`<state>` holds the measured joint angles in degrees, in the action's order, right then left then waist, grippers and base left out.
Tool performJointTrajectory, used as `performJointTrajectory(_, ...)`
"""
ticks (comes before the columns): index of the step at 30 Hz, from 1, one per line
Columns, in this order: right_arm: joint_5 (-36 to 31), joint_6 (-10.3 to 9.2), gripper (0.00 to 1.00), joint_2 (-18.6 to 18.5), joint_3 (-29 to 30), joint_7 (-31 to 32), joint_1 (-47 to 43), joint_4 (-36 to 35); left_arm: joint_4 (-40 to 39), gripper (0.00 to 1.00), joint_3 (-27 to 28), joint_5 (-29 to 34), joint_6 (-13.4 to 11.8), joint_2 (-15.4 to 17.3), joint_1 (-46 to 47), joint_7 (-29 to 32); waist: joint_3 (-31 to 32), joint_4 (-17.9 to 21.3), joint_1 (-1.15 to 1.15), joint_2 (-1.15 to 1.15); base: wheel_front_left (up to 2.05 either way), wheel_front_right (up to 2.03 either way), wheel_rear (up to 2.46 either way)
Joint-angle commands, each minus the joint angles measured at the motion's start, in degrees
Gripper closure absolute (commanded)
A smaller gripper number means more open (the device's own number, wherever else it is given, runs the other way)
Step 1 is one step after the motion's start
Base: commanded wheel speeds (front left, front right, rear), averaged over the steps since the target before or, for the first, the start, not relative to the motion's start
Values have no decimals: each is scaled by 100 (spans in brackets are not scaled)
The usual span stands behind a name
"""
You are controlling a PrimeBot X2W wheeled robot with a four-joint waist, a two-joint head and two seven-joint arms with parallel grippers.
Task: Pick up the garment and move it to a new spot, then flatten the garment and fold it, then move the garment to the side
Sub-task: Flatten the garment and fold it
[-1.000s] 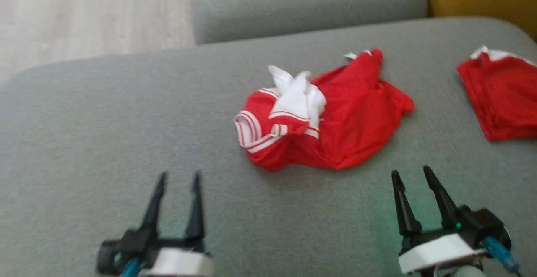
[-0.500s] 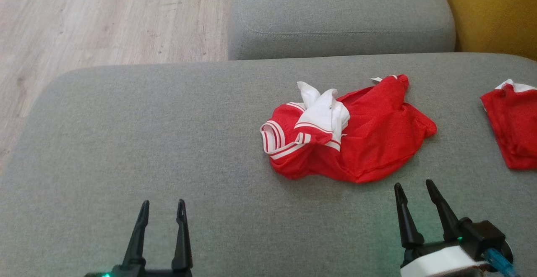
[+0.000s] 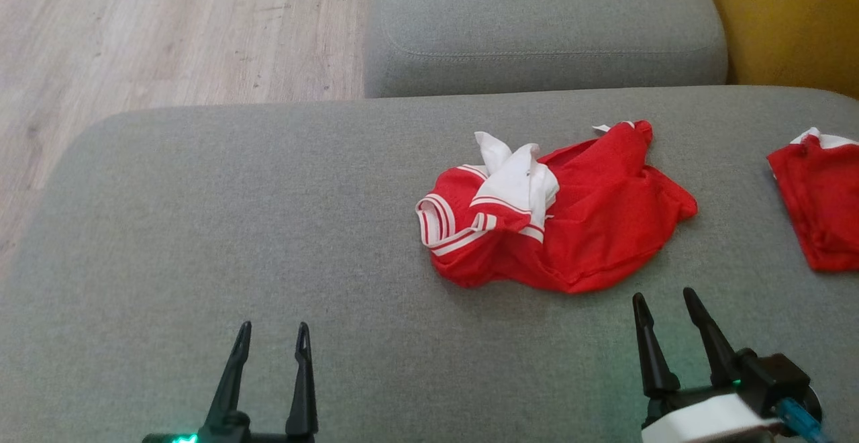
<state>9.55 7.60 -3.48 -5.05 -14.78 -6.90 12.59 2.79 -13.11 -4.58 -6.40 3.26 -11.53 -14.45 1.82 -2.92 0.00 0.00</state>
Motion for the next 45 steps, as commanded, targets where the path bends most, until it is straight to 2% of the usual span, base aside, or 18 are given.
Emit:
performJointTrajectory(1,-32,-11,0,-5,-103,-22,87,-205,-153,0,126,65,-58,-37,230,-54,5,3,0,0,0,0,0)
performJointTrajectory(16,-22,-11,0,3,-157,-22,108,-205,-61,0,144,29,-153,-38,238,-54,-61,31,0,0,0,0,0)
performJointTrajectory(21,-12,-11,0,-12,-252,-22,177,-226,-22,0,148,46,-145,-38,248,-54,-167,232,0,0,0,0,0)
performJointTrajectory(26,2,-11,0,-23,-335,-22,246,-288,44,0,94,180,-30,-38,468,-54,-376,563,0,0,0,0,0)
performJointTrajectory(34,29,-11,0,-42,-479,-22,626,-428,565,0,-289,751,246,159,1913,-54,-1114,1278,0,0,0,0,0)
performJointTrajectory(40,61,-11,0,-30,-500,-22,804,-437,1291,0,-737,1283,256,336,3022,-55,-1465,1641,0,0,0,0,0)
performJointTrajectory(45,106,-11,0,4,-545,-22,894,-431,1970,0,-966,1396,399,294,3517,-19,-1621,1873,0,0,0,0,0)
